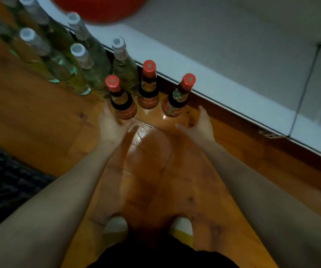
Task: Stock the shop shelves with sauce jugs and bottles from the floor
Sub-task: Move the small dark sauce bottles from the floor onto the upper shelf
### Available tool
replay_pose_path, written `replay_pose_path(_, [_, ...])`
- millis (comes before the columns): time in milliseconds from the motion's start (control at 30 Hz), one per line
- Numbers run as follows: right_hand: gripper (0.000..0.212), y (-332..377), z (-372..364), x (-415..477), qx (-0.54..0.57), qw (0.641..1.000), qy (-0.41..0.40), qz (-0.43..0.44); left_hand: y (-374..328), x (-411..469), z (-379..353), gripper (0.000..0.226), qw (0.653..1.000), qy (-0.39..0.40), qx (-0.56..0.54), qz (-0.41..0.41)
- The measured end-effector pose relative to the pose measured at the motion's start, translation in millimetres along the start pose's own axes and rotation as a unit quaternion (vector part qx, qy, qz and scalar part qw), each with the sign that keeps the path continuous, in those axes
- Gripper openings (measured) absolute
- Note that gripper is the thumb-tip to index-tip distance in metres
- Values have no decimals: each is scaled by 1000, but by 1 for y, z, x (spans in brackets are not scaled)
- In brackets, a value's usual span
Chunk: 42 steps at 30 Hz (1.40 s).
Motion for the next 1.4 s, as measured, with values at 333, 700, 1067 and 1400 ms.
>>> replay_pose_path(333, [87, -8, -50, 73, 120, 980, -126, 99, 40, 46, -43, 88, 967, -141, -200, -66])
replay_pose_path(700, [78, 5, -11, -45, 158, 980, -119, 29, 0, -51, 0, 84, 975, -42, -216, 17])
replay_pose_path(1067, [77, 121, 157, -271, 185, 976, -110, -28, -192, -211, 181, 76, 978, 66, -198, -12])
replay_pose_path(1400, [65, 222, 321, -428, 233, 954, -189, -11, -369, -305, 325, 76, 971, 136, -181, -74])
Point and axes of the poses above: each hand's wrist, its own x-axis towards the middle knuckle, its own z-axis out of the back of the hand, y = z × x, the point moved 8 cm from there along x, towards the middle knuckle, and after that the axes turned 2 degrees about -x, right-handed, at the moved point
